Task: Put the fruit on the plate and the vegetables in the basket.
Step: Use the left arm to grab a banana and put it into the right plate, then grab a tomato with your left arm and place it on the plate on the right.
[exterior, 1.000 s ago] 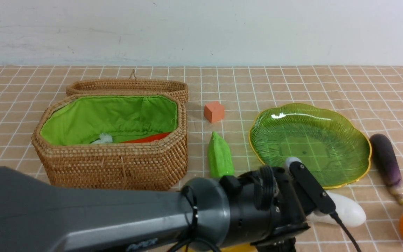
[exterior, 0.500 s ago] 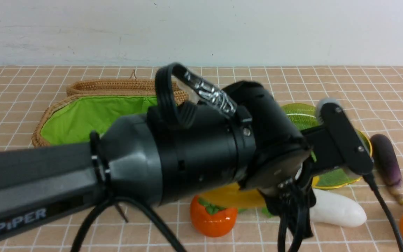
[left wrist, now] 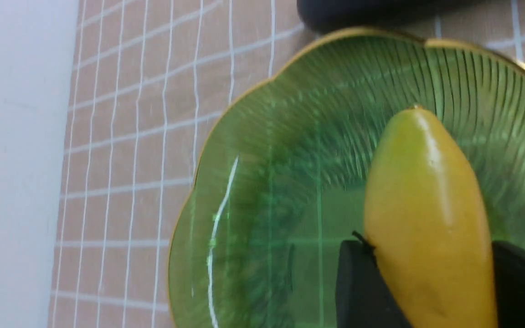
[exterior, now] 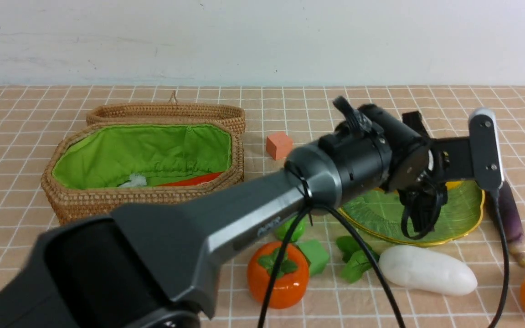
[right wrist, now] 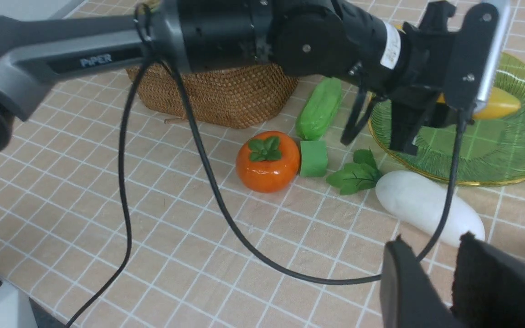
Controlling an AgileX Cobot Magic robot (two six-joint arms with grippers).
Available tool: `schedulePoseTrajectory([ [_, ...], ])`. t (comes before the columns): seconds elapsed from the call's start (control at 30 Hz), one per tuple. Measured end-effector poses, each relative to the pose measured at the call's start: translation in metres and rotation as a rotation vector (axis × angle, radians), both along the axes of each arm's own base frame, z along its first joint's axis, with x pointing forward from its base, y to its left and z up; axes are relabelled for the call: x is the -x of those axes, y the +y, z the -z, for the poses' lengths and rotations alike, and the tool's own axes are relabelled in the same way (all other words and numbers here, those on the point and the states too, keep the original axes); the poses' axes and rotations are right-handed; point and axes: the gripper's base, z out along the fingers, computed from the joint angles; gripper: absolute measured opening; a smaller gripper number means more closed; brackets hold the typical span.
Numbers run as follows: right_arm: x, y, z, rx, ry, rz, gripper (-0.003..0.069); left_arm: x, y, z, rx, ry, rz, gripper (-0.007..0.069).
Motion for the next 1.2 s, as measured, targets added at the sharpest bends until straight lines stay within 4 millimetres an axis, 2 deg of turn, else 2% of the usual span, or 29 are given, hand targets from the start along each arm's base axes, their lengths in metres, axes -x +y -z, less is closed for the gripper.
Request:
schedulePoseTrajectory([
  [0.13,0.001,-0.001,0.003,0.021,0.031,-0.001,0.0181,-0.006,-0.009,0.026,0.037,-0.011,0.014,0.0323],
  [0.2,0.002,-0.001,0.004,0.021,0.039,-0.005,0.0181,-0.007,-0.011,0.032,0.053,0.000,0.011,0.0323],
  [0.47,0.003,0.001,0.004,0.011,0.052,-0.020,0.0181,-0.005,-0.014,0.032,0.121,0.051,-0.005,0.0326],
  [0.63,0.003,0.001,0.004,0.012,0.054,-0.021,0.0181,-0.005,-0.014,0.032,0.127,0.059,-0.007,0.0450],
  [0.8,0.003,0.001,0.004,0.012,0.054,-0.021,0.0181,-0.002,-0.011,0.031,0.089,0.103,-0.012,0.0525],
  [0.93,0.003,0.001,0.004,0.011,0.053,-0.021,0.0181,0.009,-0.001,0.008,0.088,0.264,-0.085,0.0525],
  [1.0,0.003,0.001,0.003,0.007,0.047,-0.021,0.0181,0.020,0.009,-0.015,0.113,0.421,-0.181,0.0494],
  [1.03,0.003,0.001,0.003,0.005,0.044,-0.020,0.0181,0.029,0.019,-0.034,0.132,0.539,-0.274,0.0447],
  [1.07,0.003,0.001,0.003,0.005,0.044,-0.020,0.0181,0.031,0.021,-0.037,0.134,0.555,-0.288,0.0438],
  [1.1,0.003,0.001,0.003,0.005,0.044,-0.020,0.0181,0.041,0.032,-0.056,0.134,0.653,-0.379,0.0363],
  [1.2,0.003,0.001,0.003,0.004,0.043,-0.020,0.0181,0.063,0.053,-0.086,0.067,0.727,-0.502,0.0163],
])
